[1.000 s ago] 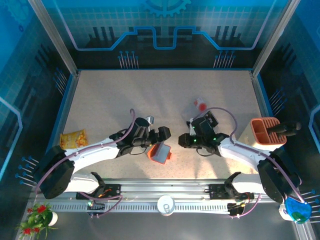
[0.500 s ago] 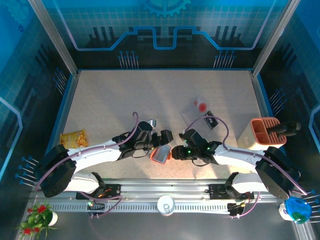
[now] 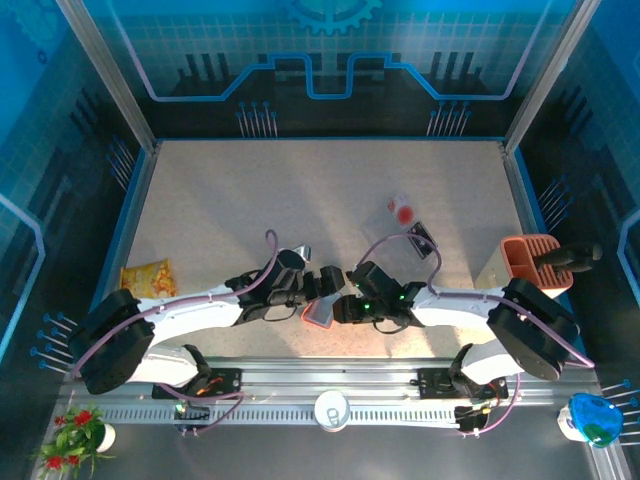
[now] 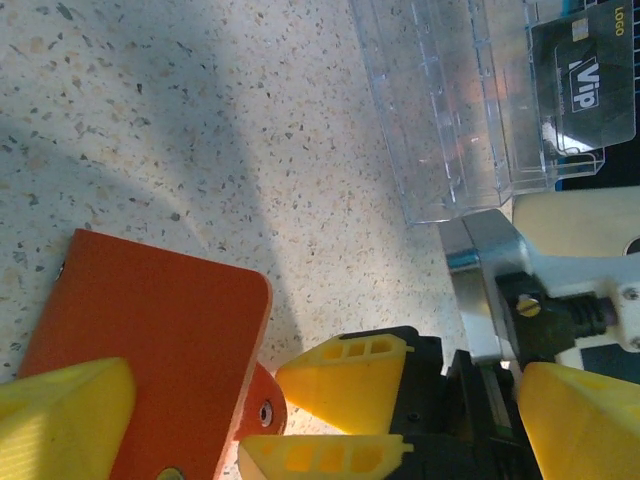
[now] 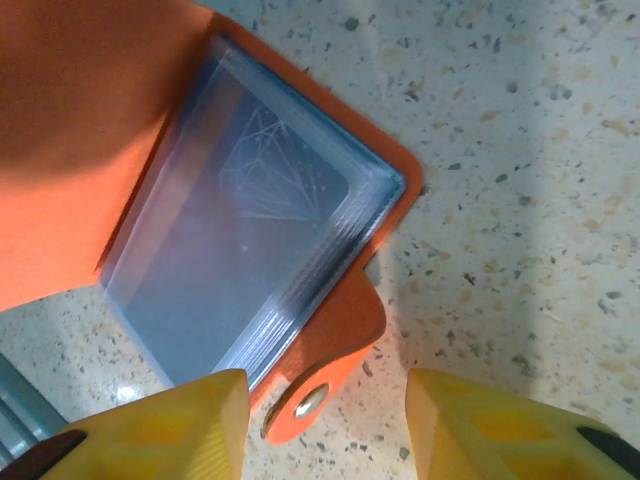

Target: Put the credit cards into the card holder

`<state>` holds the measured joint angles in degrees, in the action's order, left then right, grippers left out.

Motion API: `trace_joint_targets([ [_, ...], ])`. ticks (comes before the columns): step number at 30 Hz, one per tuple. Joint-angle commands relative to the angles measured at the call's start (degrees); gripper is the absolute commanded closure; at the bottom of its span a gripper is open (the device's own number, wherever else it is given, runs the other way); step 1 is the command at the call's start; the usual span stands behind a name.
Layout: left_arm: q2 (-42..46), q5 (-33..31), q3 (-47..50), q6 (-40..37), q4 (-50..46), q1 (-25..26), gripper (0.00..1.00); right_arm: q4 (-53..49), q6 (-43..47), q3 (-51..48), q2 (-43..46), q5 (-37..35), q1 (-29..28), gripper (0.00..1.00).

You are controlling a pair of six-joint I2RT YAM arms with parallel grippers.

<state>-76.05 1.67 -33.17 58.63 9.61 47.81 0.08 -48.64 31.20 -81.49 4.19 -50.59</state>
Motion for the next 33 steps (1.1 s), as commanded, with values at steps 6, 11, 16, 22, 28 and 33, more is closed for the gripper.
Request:
trace_joint_targets([
  [6, 1.87, -1.04, 1.10, 0.93, 1.05, 0.57, 0.01, 1.31, 0.77, 1.66, -1.02, -1.69, 2.28, 0.89],
  [11, 0.64, -1.01, 0.46, 1.24, 2.46, 1.15, 0.01, 2.75, 2.92, 2.92, -2.66, 1.37, 5.79, 0.99],
  [16, -3.60, -0.66, -1.40, 1.61, 4.66, 2.45, 0.01, 1.52, 5.00, 4.13, -2.16, 3.45, 9.03, 0.82],
  [22, -8.89, -2.38, -3.00, 2.14, 5.95, 4.94, 0.01, -7.18, 5.22, 1.75, 7.84, 1.04, 14.19, 0.66],
  [28, -12.16, -5.69, -0.93, 4.99, 7.19, 7.20, 0.01, -11.77, 5.45, -0.23, 13.77, 0.47, 17.43, 0.63],
  [33, -8.46, -6.77, -1.36, 4.28, 5.44, 7.26, 0.01, -12.74, 5.84, -0.44, 16.97, 2.26, 17.37, 0.63],
])
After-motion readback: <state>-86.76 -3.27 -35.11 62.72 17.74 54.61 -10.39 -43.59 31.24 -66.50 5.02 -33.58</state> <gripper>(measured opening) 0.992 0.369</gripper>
